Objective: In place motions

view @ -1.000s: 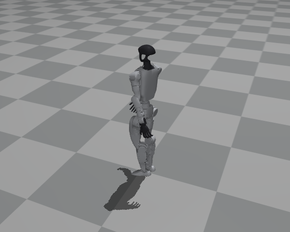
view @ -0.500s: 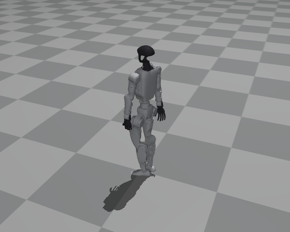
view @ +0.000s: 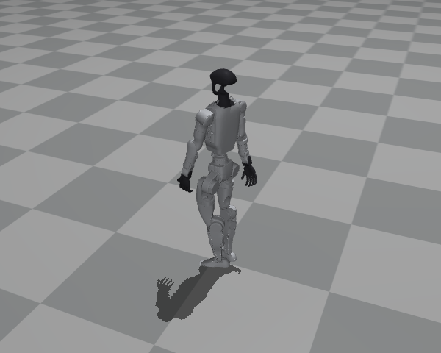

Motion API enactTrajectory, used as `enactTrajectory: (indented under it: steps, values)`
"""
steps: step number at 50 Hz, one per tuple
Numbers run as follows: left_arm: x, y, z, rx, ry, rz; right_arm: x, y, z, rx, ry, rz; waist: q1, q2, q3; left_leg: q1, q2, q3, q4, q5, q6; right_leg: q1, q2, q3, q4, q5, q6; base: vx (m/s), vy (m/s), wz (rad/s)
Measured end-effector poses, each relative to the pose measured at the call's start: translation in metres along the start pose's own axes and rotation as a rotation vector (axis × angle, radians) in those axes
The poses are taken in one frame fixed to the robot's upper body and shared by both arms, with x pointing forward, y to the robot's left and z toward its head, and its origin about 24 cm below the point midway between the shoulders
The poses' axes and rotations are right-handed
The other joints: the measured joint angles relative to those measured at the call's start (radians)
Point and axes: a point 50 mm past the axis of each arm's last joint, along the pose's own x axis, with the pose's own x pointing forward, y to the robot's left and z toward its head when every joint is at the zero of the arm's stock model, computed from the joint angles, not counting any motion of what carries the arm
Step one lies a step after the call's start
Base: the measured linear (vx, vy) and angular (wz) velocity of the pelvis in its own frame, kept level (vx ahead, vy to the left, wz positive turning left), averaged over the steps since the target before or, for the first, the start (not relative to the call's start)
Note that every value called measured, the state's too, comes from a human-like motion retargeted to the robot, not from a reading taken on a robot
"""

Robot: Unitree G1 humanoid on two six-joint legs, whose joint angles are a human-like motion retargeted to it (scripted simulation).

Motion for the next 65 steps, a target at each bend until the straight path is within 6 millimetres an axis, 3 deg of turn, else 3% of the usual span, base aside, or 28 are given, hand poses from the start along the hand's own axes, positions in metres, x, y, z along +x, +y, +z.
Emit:
enactTrajectory:
  steps: [2, 5, 10, 15, 19, 23, 28, 33, 38, 41, 44, 47, 49, 53, 55, 57, 60, 63, 65]
  values:
    - [-0.003, 0.009, -0.049, -0.032, 0.148, 0.036, -0.010, 0.004, 0.046, -0.073, -0.137, 0.021, -0.042, 0.001, 0.005, -0.004, -0.011, -0.055, 0.003, 0.006, 0.004, 0.010, -0.011, -0.055, -0.007, -0.001, 0.002, 0.00, 0.04, 0.87]
    - [-0.021, 0.022, -0.123, -0.094, 0.365, 0.108, -0.036, 0.015, 0.116, -0.159, -0.378, 0.060, 0.012, 0.001, 0.009, 0.005, -0.006, -0.022, 0.005, -0.001, -0.001, 0.008, -0.010, -0.021, 0.002, -0.004, 0.003, 0.00, 0.02, -0.24]
    - [-0.072, 0.041, -0.230, -0.223, 0.642, 0.187, -0.108, 0.033, 0.214, -0.230, -0.787, 0.109, 0.011, -0.001, 0.010, 0.003, -0.009, -0.046, 0.011, -0.001, -0.002, 0.010, -0.013, -0.045, 0.005, -0.009, 0.002, 0.01, 0.00, 0.14]
    - [-0.126, 0.051, -0.297, -0.356, 0.814, 0.245, -0.174, 0.041, 0.266, -0.278, -1.074, 0.102, 0.014, -0.006, 0.012, 0.000, -0.007, -0.059, 0.015, 0.001, -0.004, 0.014, -0.014, -0.057, 0.006, -0.013, 0.003, 0.00, 0.00, 0.00]
    - [-0.145, 0.051, -0.315, -0.435, 0.869, 0.295, -0.197, 0.041, 0.279, -0.299, -1.176, 0.072, 0.010, -0.015, 0.013, -0.002, -0.009, -0.071, 0.015, 0.004, -0.003, 0.017, -0.015, -0.065, 0.006, -0.015, 0.004, 0.00, 0.00, 0.00]
    - [-0.131, 0.048, -0.303, -0.457, 0.831, 0.283, -0.186, 0.039, 0.273, -0.303, -1.152, 0.051, 0.002, -0.023, 0.011, -0.003, -0.010, -0.075, 0.014, 0.006, -0.003, 0.017, -0.015, -0.067, 0.006, -0.016, 0.004, 0.00, 0.00, 0.00]
    - [-0.086, 0.040, -0.252, -0.375, 0.698, 0.211, -0.131, 0.034, 0.235, -0.301, -0.940, 0.044, -0.010, -0.029, 0.006, -0.004, -0.006, -0.064, 0.013, 0.005, -0.002, 0.012, -0.012, -0.060, 0.006, -0.012, 0.004, 0.00, 0.00, -0.04]
    - [-0.031, 0.029, -0.148, -0.203, 0.453, 0.136, -0.053, 0.015, 0.145, -0.281, -0.526, 0.012, -0.014, -0.032, 0.003, -0.004, 0.000, -0.040, 0.005, 0.006, 0.000, 0.005, -0.005, -0.040, 0.004, -0.004, 0.004, -0.02, -0.02, -0.24]
    - [-0.003, 0.007, -0.013, -0.064, 0.104, -0.012, -0.006, -0.002, 0.027, -0.221, -0.101, 0.007, -0.024, -0.035, 0.001, -0.006, 0.001, -0.026, 0.001, 0.007, 0.003, 0.002, 0.001, -0.026, -0.001, 0.000, 0.002, 0.00, 0.00, 0.00]
    - [-0.007, -0.008, 0.063, 0.015, -0.101, -0.067, 0.006, -0.007, -0.038, -0.141, 0.081, 0.008, -0.030, -0.036, -0.001, -0.010, 0.001, -0.021, 0.000, 0.007, 0.004, -0.001, 0.003, -0.021, -0.003, 0.001, 0.001, 0.00, 0.00, 0.00]
    - [-0.020, -0.016, 0.122, 0.066, -0.282, -0.072, 0.007, -0.012, -0.088, -0.044, 0.210, -0.010, -0.039, -0.035, -0.004, -0.012, 0.001, -0.014, -0.002, 0.007, 0.003, -0.004, 0.004, -0.015, -0.004, 0.003, 0.000, 0.00, 0.00, 0.00]
    - [-0.035, -0.018, 0.161, 0.105, -0.420, -0.059, 0.005, -0.016, -0.119, 0.050, 0.292, -0.045, -0.048, -0.029, -0.004, -0.011, 0.004, -0.003, -0.002, 0.005, 0.002, -0.008, 0.007, -0.005, -0.003, 0.004, -0.001, 0.00, -0.01, -0.14]
    - [-0.042, -0.015, 0.174, 0.128, -0.473, -0.039, 0.004, -0.018, -0.128, 0.107, 0.318, -0.065, -0.053, -0.024, -0.003, -0.009, 0.006, 0.005, -0.002, 0.003, 0.000, -0.010, 0.008, 0.003, -0.002, 0.005, -0.002, 0.00, 0.01, -0.21]
    - [-0.042, -0.007, 0.170, 0.149, -0.482, -0.011, 0.005, -0.018, -0.120, 0.180, 0.296, -0.072, -0.056, -0.015, -0.003, -0.008, 0.006, 0.013, -0.003, 0.000, -0.001, -0.012, 0.010, 0.010, -0.002, 0.007, -0.003, 0.00, 0.00, 0.00]
    - [-0.035, -0.005, 0.153, 0.145, -0.441, -0.017, 0.006, -0.016, -0.103, 0.183, 0.253, -0.060, -0.054, -0.011, -0.005, -0.009, 0.005, 0.011, -0.003, 0.000, 0.000, -0.013, 0.010, 0.008, -0.003, 0.006, -0.004, 0.00, 0.00, 0.00]
    - [-0.024, -0.002, 0.124, 0.128, -0.358, -0.026, 0.007, -0.011, -0.080, 0.157, 0.190, -0.039, -0.050, -0.006, -0.007, -0.011, 0.003, 0.005, -0.003, 0.000, 0.000, -0.013, 0.008, 0.003, -0.003, 0.005, -0.004, 0.00, 0.00, 0.00]
    - [-0.007, 0.002, 0.062, 0.090, -0.174, -0.026, 0.006, -0.004, -0.036, 0.087, 0.072, 0.001, -0.036, 0.000, -0.009, -0.012, -0.002, -0.007, -0.002, 0.001, 0.002, -0.011, 0.004, -0.009, -0.004, 0.003, -0.004, -0.01, 0.05, 0.21]
    - [-0.002, 0.009, -0.019, 0.025, 0.069, 0.006, -0.003, 0.004, 0.020, -0.026, -0.083, 0.034, -0.014, -0.001, -0.008, -0.008, -0.010, -0.018, -0.003, 0.002, 0.003, -0.007, -0.002, -0.020, -0.002, 0.000, -0.004, 0.00, 0.05, 0.27]
    - [-0.009, 0.015, -0.079, -0.036, 0.244, 0.033, -0.014, 0.008, 0.062, -0.121, -0.204, 0.043, -0.029, -0.002, -0.006, -0.009, -0.018, -0.049, -0.001, 0.004, 0.005, -0.003, -0.010, -0.051, -0.004, -0.002, -0.003, 0.00, 0.01, 0.47]
